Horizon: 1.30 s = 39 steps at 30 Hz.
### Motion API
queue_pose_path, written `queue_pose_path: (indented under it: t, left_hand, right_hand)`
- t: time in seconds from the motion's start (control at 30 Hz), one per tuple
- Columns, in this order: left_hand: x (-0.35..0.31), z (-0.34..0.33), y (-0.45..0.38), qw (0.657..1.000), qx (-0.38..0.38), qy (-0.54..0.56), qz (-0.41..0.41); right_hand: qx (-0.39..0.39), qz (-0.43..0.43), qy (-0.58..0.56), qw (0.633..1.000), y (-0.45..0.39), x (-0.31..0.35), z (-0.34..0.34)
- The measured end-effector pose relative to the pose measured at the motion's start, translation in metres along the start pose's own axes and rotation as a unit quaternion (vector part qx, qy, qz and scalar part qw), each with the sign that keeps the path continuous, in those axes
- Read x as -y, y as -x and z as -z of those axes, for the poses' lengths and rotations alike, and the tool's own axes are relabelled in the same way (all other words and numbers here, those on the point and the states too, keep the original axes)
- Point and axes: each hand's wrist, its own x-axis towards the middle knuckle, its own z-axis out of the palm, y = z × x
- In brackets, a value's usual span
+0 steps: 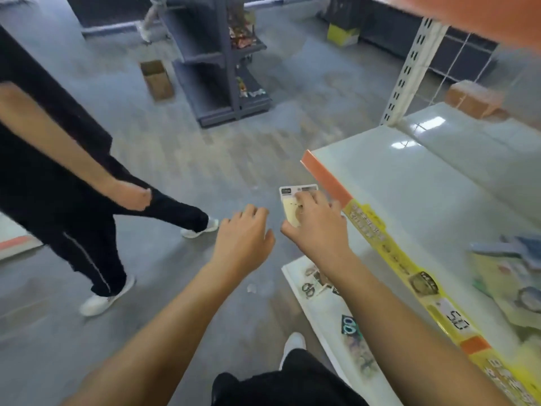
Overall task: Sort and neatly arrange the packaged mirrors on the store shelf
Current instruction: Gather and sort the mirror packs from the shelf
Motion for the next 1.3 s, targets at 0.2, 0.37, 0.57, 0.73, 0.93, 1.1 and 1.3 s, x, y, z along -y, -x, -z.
queue_pose_path:
  t: [0.2, 0.37, 0.57, 0.73, 0.93, 1.1, 1.3]
  left_hand:
    - [-0.020, 0.002, -0.084, 0.999, -0.012, 0.006, -0.035]
    - [-0.050, -0.003, -0.134, 0.995, -0.009, 0.012, -0.097]
    - [-0.089, -0.014, -0.195, 0.980, 0.002, 0.028, -0.198]
    - [-0.115, -0.025, -0.238, 0.951, 0.032, 0.016, -0.307]
    - [-0.127, -0.032, -0.290, 0.920, 0.065, 0.033, -0.385]
    - [-0.122, -0.038, -0.317, 0.906, 0.072, 0.035, -0.415]
    - [-0.110, -0.044, -0.340, 0.899, 0.067, 0.030, -0.431]
  right_hand:
    - [-0.017, -0.027, 0.007, 0.999, -0.064, -0.027, 0.016]
    - [-0.056, -0.103, 0.026, 0.993, -0.091, -0.067, 0.032]
    - [-0.076, -0.202, 0.016, 0.976, -0.109, -0.103, 0.042]
    - [-0.106, -0.288, -0.006, 0.952, -0.122, -0.116, 0.054]
    - [-0.139, -0.371, -0.005, 0.918, -0.150, -0.120, 0.055]
    - [-0.148, -0.399, 0.015, 0.905, -0.183, -0.123, 0.045]
    - [-0.133, -0.410, 0.026, 0.902, -0.204, -0.132, 0.025]
